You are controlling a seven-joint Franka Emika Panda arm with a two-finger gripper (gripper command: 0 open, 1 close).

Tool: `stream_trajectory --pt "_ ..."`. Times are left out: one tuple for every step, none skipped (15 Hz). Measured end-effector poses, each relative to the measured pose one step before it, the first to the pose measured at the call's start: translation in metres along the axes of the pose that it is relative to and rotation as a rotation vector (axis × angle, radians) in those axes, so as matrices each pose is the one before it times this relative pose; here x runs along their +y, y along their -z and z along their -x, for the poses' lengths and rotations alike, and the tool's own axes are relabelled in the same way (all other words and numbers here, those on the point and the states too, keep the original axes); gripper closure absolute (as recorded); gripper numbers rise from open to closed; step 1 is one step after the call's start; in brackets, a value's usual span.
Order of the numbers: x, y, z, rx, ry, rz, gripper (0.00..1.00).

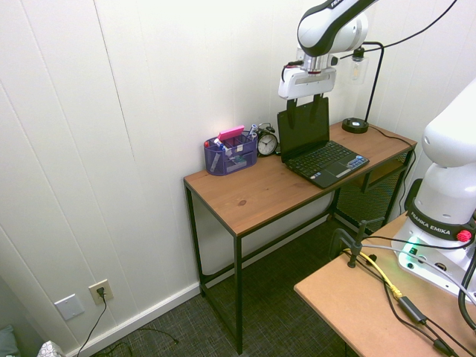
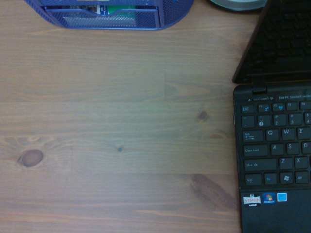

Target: Close the laptop lid

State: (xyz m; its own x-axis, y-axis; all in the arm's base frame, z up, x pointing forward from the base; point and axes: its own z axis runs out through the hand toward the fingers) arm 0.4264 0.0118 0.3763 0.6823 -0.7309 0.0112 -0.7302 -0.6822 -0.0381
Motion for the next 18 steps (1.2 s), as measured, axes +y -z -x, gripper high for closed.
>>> stream_trajectory --pt "-0.00012 -0.00022 -0.00017 0.00055 -0.00009 -0.00066 0.00" --pt "0.00066 0.00056 -0.00164 0.00344 -0.00472 -0.00417 0.00" --pt "0.00292 0.00155 -0.00538 0.00779 -0.01439 -0.00939 0.00" --pt "0.00403 0.00198 -0.00661 0.00620 -0.01548 -0.00550 0.00" --pt "0.00530 0.00269 -0.00860 0.00984 -0.01622 -0.00252 0.00" --pt "0.00522 0.00362 -0.00969 0.01441 -0.01613 -0.00469 0.00" --pt "0.00339 0.00511 -0.00962 0.01715 -0.01412 -0.00714 0.00" --pt "0.00315 0.00610 -0.01092 0.01605 -0.01409 -0.00482 0.00" --pt "0.00141 0.00780 -0.01346 0.01858 -0.01557 -0.00700 0.00" --pt "-0.00063 0.00646 -0.01511 0.01477 -0.01713 -0.00805 0.00" --pt "-0.00238 0.00359 -0.01433 0.01025 -0.01483 -0.00560 0.00" --pt "-0.00376 0.00010 -0.01636 0.00753 -0.01750 -0.00310 0.00" --pt "-0.00569 -0.00390 -0.01476 0.00227 -0.01421 -0.00060 0.00" --pt "-0.00663 -0.00563 -0.01358 -0.00030 -0.01175 -0.00056 0.00" --pt "-0.00690 -0.00700 -0.01363 0.00157 -0.01607 -0.00835 0.00" --pt "-0.00686 -0.00672 -0.01224 0.00168 -0.01729 -0.01148 0.00" --pt "-0.00786 -0.00280 -0.01057 0.00405 -0.01357 -0.01380 0.00" --pt "-0.00781 -0.00244 -0.00995 0.00569 -0.01125 -0.00867 0.00"
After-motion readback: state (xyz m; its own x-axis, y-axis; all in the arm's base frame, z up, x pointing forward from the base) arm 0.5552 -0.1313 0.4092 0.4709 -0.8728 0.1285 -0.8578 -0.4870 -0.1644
